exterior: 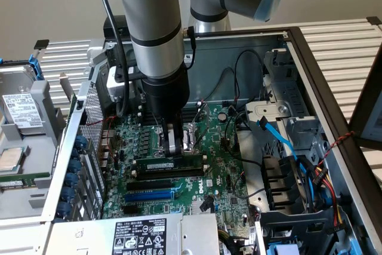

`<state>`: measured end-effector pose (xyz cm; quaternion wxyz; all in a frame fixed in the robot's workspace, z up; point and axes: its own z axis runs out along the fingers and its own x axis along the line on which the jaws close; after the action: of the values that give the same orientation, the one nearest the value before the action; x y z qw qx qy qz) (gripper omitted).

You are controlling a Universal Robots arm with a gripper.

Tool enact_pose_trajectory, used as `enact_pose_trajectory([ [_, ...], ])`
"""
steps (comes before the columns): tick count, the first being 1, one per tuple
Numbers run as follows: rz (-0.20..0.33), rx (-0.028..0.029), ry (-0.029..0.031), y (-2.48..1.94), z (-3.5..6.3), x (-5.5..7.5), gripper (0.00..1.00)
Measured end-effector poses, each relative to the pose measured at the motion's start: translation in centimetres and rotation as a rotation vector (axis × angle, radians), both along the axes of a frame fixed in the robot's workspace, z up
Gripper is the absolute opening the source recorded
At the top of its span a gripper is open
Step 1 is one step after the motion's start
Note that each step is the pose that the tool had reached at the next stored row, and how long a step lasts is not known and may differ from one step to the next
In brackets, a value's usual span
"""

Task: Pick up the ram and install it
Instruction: 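Insert the ram into the slot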

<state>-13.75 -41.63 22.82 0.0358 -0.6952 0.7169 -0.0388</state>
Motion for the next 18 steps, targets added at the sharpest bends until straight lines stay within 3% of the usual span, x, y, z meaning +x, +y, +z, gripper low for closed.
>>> enact_pose_trajectory([
  [6,0.000,0.0019,0.0071,0.00,0.00,0.00,0.13],
  [18,0.000,0.0026,0.0084,-0.01,-0.24,0.00,0.13],
])
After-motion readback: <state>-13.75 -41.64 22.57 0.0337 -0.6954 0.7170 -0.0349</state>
